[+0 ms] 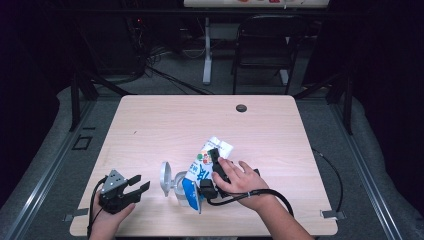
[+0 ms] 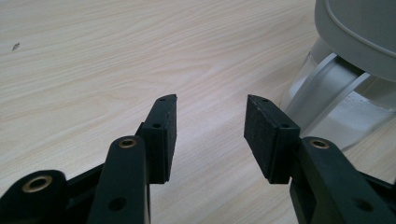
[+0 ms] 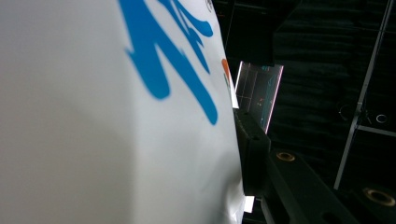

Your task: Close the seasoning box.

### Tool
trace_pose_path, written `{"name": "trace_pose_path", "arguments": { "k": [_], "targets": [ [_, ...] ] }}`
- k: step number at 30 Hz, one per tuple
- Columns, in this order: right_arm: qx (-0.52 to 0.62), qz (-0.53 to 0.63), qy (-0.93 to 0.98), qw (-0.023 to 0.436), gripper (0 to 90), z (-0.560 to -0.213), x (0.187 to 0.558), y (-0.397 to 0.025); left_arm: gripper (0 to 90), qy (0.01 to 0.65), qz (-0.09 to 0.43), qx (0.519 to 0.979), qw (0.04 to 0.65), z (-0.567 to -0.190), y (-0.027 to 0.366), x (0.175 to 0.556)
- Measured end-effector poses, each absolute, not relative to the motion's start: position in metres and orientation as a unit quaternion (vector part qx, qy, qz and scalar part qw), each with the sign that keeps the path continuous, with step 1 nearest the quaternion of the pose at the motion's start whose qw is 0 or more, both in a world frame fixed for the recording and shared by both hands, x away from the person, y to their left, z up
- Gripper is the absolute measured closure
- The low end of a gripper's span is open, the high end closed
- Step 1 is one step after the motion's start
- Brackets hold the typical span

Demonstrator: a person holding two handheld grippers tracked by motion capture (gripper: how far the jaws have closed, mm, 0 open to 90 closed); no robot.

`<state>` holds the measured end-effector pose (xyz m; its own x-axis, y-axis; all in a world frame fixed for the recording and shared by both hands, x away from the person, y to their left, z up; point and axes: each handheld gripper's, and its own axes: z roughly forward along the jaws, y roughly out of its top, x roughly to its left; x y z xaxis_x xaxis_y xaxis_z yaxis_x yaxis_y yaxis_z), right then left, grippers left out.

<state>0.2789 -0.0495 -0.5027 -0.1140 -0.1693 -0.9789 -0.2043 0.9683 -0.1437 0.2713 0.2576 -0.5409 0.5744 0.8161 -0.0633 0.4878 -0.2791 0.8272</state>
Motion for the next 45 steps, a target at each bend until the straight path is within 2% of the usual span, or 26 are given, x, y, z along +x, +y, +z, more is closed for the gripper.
{"name": "trace_pose_path", "arguments": {
  "k": [45],
  "targets": [
    [-0.144, 0.009, 0.740, 0.657, 76.4, -0.5014, 0.2791, -0.0478, 54.6, 0.420, 0.192, 0.777, 0.429, -0.5408, 0.2579, 0.2714]
  ]
}}
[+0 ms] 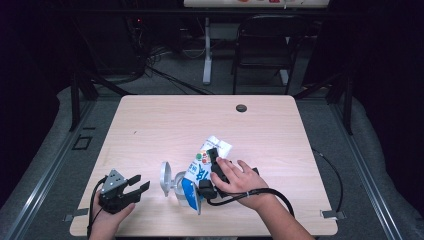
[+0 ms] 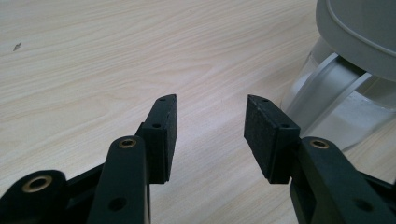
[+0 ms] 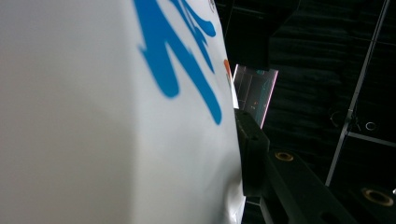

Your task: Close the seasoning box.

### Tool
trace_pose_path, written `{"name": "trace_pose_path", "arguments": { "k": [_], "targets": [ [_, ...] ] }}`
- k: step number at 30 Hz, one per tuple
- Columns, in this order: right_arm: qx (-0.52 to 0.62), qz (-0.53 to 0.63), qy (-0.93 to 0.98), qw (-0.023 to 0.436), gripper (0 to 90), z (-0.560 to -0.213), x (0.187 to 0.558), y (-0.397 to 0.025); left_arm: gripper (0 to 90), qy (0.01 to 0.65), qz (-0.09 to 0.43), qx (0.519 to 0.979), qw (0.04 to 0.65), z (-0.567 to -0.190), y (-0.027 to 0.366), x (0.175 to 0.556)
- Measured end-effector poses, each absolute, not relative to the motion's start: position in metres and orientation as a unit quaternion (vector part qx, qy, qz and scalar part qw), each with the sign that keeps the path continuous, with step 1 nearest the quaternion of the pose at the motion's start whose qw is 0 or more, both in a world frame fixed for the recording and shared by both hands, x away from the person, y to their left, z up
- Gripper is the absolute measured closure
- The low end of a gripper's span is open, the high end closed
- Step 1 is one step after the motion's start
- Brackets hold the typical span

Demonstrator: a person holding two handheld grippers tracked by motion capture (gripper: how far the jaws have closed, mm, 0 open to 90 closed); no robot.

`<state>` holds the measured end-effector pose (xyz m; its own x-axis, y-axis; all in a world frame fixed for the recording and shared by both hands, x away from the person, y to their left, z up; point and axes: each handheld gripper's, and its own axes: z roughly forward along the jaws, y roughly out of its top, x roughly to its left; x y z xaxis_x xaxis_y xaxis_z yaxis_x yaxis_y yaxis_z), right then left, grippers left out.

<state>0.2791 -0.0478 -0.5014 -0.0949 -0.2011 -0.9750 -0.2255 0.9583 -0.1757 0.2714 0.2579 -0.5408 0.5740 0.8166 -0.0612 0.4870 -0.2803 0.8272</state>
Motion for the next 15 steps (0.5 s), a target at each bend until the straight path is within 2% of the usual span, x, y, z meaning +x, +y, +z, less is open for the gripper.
{"name": "trace_pose_path", "arguments": {
  "k": [15],
  "targets": [
    [-0.146, 0.004, 0.738, 0.659, 77.0, -0.5007, 0.2783, -0.0475, 54.6, 0.419, 0.192, 0.777, 0.428, -0.5407, 0.2577, 0.2714]
  ]
}}
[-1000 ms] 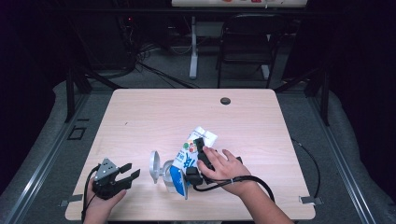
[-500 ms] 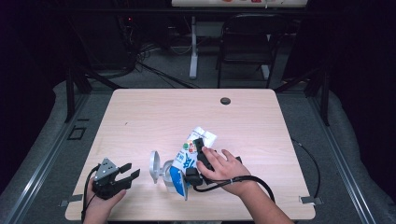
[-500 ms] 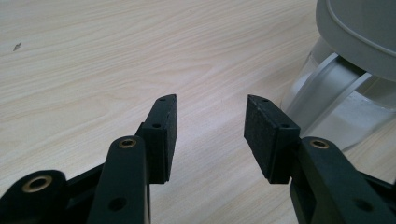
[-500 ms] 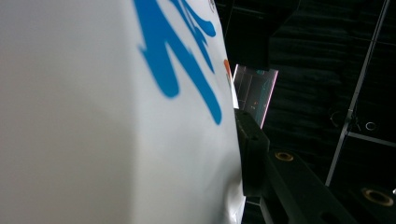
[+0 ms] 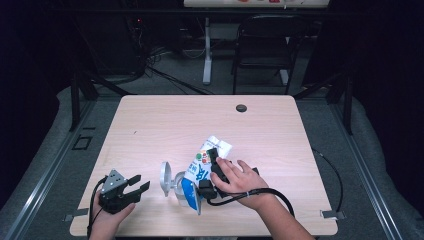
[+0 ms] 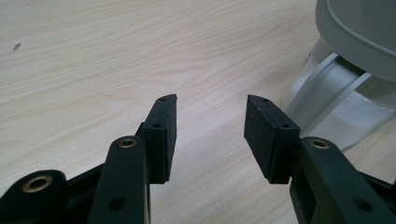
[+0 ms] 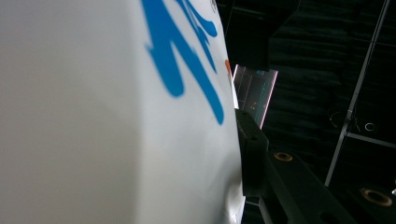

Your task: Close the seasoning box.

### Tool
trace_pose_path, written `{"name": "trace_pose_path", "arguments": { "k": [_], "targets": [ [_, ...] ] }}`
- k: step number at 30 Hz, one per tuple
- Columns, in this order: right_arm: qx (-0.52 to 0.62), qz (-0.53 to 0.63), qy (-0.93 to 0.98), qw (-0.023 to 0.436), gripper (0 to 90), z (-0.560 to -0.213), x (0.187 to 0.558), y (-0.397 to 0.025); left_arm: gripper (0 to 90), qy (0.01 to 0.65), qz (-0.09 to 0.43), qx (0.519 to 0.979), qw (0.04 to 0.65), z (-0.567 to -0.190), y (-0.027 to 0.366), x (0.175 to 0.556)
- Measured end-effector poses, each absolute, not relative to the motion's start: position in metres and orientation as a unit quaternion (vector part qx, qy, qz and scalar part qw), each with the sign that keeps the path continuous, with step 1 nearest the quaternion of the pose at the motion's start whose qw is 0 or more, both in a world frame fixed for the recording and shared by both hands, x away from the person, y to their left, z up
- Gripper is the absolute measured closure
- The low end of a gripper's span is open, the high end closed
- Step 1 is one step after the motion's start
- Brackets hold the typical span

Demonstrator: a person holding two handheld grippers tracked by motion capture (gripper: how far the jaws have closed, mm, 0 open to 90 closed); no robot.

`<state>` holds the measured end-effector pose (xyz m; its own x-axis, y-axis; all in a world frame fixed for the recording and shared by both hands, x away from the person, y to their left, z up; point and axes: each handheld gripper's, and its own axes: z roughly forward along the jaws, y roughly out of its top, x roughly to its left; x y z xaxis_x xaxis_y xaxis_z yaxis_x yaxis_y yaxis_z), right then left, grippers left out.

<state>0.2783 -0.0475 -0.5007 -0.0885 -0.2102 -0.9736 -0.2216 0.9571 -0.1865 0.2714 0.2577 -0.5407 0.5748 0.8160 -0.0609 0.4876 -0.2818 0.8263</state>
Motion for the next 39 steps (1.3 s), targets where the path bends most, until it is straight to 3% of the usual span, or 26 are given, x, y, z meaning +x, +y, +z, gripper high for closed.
{"name": "trace_pose_path", "arguments": {
  "k": [39],
  "targets": [
    [-0.154, -0.002, 0.735, 0.661, 77.5, -0.5014, 0.2772, -0.0471, 54.6, 0.419, 0.193, 0.778, 0.426, -0.5404, 0.2578, 0.2713]
  ]
}}
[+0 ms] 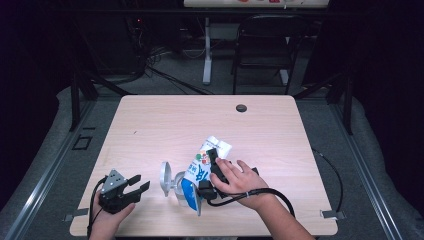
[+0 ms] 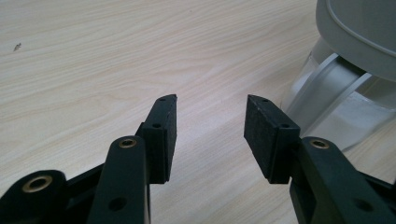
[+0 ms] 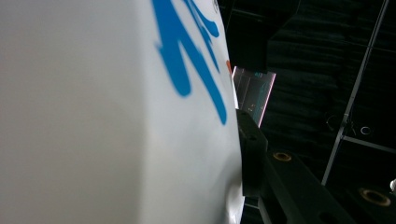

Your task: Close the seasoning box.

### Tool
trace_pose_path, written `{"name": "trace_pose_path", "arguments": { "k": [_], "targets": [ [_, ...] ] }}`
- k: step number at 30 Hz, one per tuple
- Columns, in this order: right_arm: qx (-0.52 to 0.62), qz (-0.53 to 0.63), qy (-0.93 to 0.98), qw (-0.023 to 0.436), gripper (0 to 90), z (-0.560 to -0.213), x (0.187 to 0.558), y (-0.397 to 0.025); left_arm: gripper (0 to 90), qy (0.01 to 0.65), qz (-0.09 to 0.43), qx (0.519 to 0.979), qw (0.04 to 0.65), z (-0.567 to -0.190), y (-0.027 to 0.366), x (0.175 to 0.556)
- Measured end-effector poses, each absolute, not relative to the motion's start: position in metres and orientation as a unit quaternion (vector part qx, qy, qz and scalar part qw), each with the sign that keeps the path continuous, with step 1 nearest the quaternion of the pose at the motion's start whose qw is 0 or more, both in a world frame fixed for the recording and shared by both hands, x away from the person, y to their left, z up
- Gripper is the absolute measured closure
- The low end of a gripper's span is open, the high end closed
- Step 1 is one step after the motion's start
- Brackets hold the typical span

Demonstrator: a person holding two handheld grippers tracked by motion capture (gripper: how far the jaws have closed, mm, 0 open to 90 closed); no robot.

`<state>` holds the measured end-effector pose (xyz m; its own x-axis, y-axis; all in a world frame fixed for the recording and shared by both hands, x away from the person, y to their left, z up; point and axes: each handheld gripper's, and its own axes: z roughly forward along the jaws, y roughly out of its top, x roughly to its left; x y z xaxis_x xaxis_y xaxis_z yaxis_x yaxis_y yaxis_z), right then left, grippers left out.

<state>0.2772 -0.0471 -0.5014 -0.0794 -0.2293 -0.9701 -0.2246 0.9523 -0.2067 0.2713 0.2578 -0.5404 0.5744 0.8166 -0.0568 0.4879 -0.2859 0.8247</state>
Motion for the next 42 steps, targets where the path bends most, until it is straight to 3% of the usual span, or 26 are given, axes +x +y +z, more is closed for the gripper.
{"name": "trace_pose_path", "arguments": {
  "k": [42],
  "targets": [
    [-0.167, -0.009, 0.726, 0.667, 78.3, -0.5043, 0.2764, -0.0478, 54.6, 0.419, 0.193, 0.779, 0.426, -0.5401, 0.2580, 0.2713]
  ]
}}
